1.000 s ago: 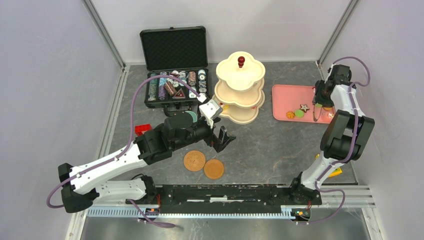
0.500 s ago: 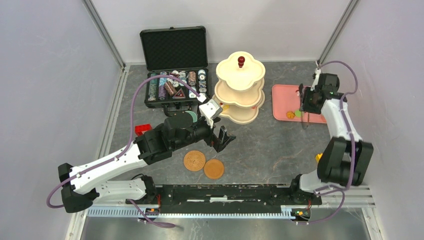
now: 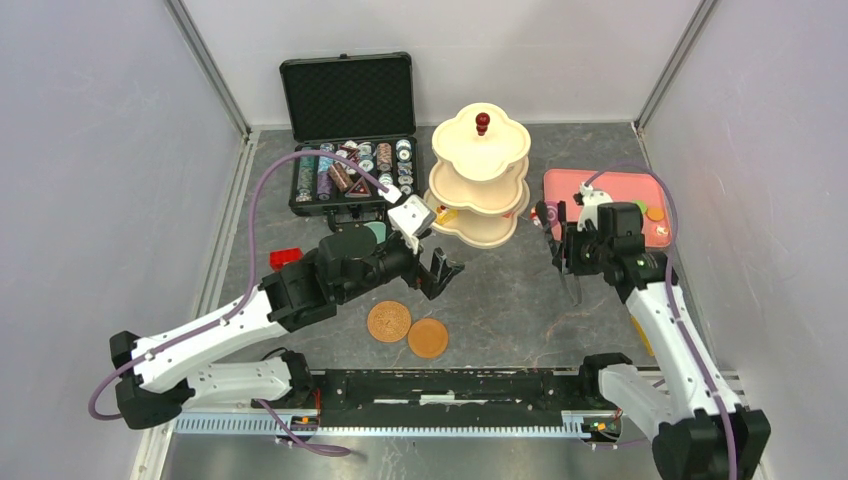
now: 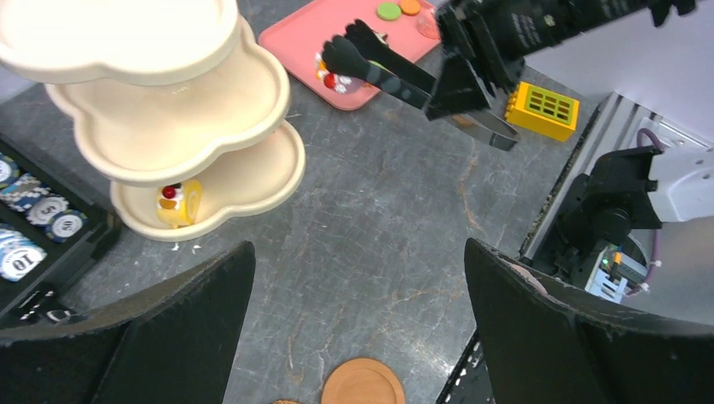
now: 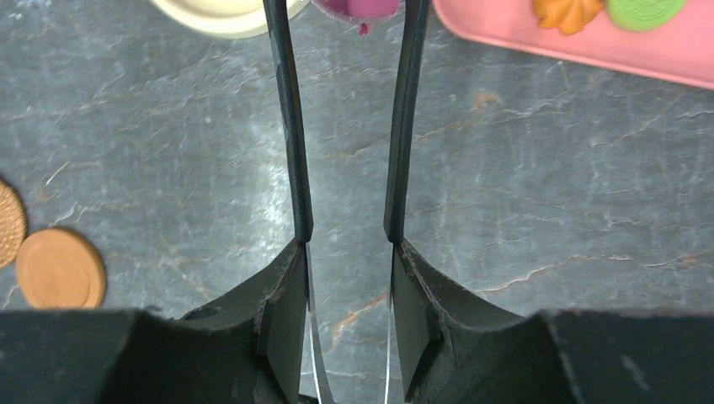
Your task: Serve the afternoon tea
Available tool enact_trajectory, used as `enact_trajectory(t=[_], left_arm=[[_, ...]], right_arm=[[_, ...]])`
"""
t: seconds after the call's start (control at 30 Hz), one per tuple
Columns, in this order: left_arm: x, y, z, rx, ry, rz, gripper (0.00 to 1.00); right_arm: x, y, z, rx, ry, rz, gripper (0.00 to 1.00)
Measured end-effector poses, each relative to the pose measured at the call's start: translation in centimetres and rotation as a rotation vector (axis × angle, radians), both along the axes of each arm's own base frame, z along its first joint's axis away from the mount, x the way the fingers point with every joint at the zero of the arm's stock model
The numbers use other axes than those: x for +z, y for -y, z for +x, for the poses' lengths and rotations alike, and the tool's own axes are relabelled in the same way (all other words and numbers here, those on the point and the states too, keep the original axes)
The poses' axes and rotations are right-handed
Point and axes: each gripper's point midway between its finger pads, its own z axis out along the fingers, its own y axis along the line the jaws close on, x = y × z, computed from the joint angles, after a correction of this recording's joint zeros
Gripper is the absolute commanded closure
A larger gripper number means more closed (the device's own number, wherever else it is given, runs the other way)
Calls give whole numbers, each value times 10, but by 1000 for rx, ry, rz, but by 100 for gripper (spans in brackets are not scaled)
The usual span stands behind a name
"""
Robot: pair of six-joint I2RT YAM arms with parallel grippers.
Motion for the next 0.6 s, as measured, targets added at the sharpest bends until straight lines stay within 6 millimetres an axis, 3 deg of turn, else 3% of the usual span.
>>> enact_trajectory(t=[0.27,0.43,0.6], left_arm=[[9,-11,7,53,33,14,0],[49,-6,6,36,54,-47,0],[89,3,3,1,78,-121,0]], right_arm=[[16,-32,-26,120,49,112,76],[23,-50,-31,183,48,173,76],[25,-65,-22,219,39,204,76]])
